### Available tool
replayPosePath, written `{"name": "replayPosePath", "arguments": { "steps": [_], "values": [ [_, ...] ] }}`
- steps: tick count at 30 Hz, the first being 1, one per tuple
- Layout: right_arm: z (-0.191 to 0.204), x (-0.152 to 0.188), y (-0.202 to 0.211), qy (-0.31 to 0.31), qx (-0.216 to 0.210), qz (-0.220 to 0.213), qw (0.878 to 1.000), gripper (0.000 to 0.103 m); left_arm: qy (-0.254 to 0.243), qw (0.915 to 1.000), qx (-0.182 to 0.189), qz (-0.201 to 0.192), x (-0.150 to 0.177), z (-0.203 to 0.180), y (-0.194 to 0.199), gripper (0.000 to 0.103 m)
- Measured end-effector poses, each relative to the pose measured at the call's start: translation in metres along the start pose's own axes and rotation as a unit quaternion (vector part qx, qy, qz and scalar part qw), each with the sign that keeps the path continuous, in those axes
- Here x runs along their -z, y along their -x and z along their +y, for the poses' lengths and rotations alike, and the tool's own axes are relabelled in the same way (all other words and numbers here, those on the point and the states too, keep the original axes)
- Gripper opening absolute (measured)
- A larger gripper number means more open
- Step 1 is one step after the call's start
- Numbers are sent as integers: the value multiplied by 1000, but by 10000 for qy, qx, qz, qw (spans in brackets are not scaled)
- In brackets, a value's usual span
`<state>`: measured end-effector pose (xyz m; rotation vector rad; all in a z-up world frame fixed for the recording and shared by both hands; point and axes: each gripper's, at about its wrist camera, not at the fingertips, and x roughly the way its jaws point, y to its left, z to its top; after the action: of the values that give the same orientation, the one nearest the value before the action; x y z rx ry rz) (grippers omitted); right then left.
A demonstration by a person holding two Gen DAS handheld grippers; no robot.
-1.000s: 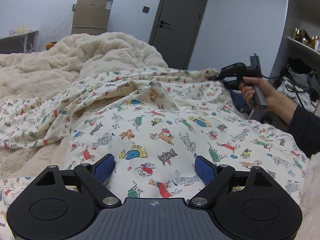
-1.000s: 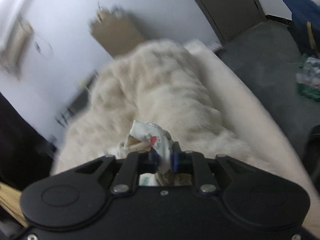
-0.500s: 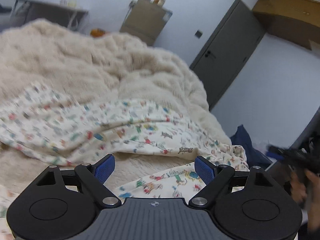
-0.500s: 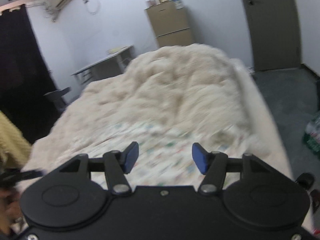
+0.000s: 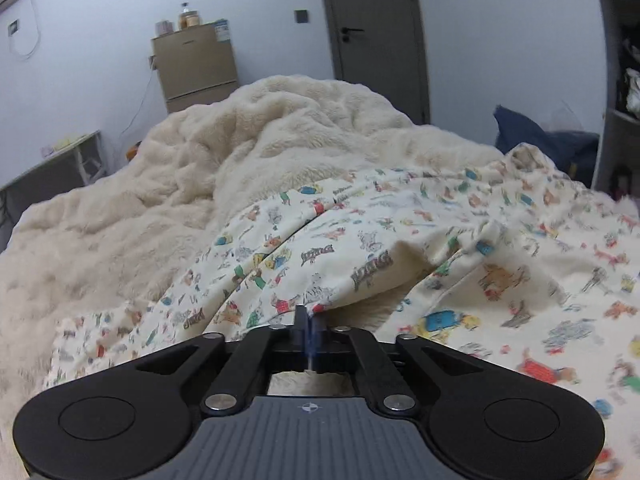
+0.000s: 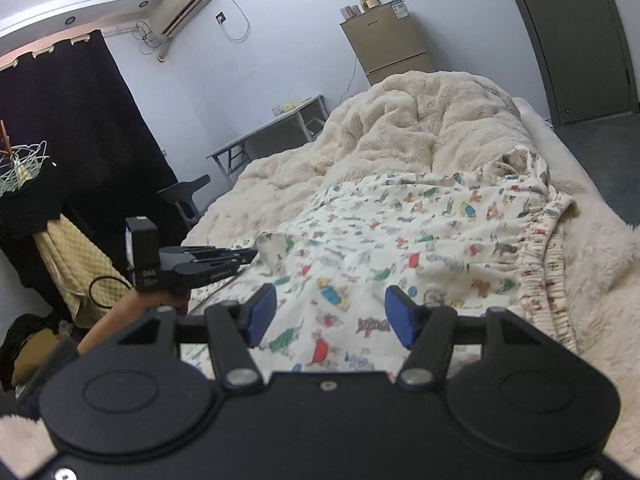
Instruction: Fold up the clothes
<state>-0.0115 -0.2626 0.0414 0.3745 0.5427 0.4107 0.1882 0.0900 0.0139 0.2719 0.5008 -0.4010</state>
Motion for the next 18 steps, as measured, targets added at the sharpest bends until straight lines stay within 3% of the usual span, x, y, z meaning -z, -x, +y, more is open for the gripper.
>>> {"name": "replayPosePath", "arguments": {
  "steps": [3,5,6,7,9,12,18],
  "values": [
    [3,2,-2,59,-85,18,9999,59,-133,9998,-108,128,0,-4,5,1],
    [3,4,-5,49,-133,52,9999,59,20,9990,-363,266,-2,-1,5,28],
    [5,5,-5,71,-132,65,9999,59,165,9987,-436,217,-3,2,8,49],
    [6,7,-6,99,-123,70,9999,59,291,9985,-432,161,-4,4,12,60],
    [7,8,-8,138,-108,74,9998,59,897,9953,-369,-55,-8,15,29,65],
    [7,8,-11,163,-103,85,9998,59,1427,9887,-254,-376,-12,14,59,78],
    [10,12,-13,254,-118,113,9995,59,1813,9791,200,-900,-7,-21,100,95]
  ]
}}
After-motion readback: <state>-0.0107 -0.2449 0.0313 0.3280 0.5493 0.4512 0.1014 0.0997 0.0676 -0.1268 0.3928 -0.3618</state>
